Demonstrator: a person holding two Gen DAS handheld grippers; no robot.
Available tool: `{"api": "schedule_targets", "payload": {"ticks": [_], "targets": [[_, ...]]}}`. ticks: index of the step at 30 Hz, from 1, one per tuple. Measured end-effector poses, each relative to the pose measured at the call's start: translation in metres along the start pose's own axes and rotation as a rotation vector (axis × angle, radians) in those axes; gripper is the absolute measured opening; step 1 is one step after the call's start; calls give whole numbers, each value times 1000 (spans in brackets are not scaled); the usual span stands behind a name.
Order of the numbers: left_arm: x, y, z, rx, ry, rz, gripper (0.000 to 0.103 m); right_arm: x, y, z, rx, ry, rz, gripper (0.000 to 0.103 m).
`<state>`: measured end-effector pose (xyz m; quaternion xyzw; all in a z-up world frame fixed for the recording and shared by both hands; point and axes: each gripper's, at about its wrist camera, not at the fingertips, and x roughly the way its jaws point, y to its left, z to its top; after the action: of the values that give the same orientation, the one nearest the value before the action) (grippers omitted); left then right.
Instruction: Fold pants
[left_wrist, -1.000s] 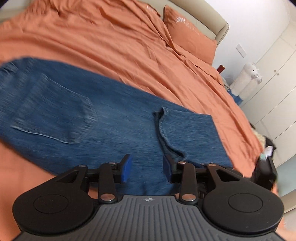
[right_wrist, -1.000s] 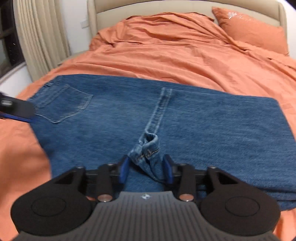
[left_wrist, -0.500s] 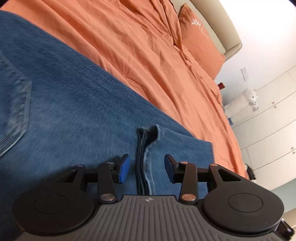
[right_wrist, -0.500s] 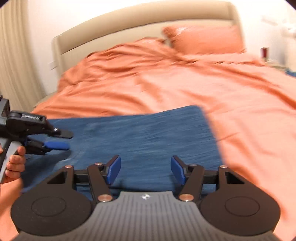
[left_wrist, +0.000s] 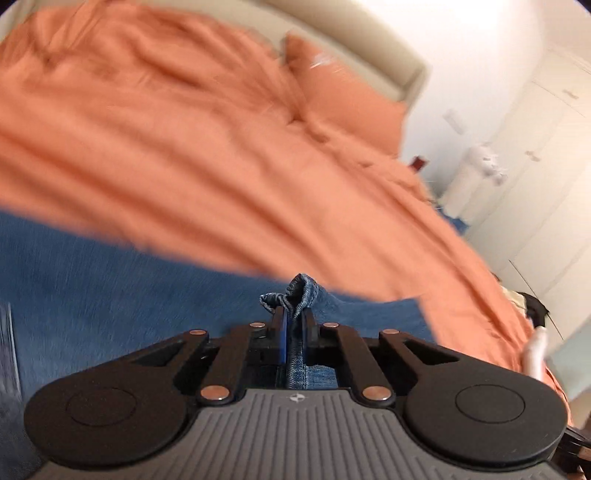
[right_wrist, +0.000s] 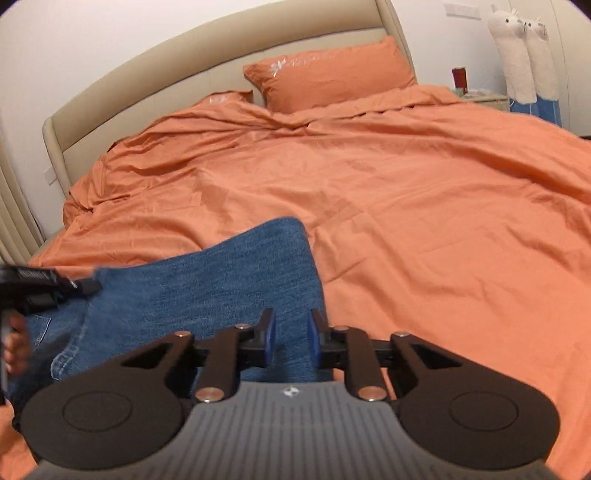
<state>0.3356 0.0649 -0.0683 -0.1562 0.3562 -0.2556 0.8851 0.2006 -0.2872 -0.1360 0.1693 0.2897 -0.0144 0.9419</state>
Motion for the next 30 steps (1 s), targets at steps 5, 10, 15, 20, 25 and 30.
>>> {"api": "schedule_targets", "payload": {"ticks": [5, 10, 15, 20, 25, 30], "targets": [[7, 2, 10, 81, 36, 76, 7, -7, 8, 1, -48, 11, 22, 6], [44, 23, -8, 47, 116, 151, 7, 11, 12, -17, -85, 122, -16, 3], [52, 33, -20, 0, 131, 157, 8, 26, 9, -31, -114, 204, -32, 1], [31, 22, -15, 39, 154, 190, 17, 21, 10, -31, -129, 202, -38, 0], [-17, -14, -26, 118, 83, 130, 18, -6, 16, -22, -141, 79, -14, 8], [-32, -45, -57, 213, 107, 94, 18, -4, 31, -24, -195, 50, 39, 21]]}}
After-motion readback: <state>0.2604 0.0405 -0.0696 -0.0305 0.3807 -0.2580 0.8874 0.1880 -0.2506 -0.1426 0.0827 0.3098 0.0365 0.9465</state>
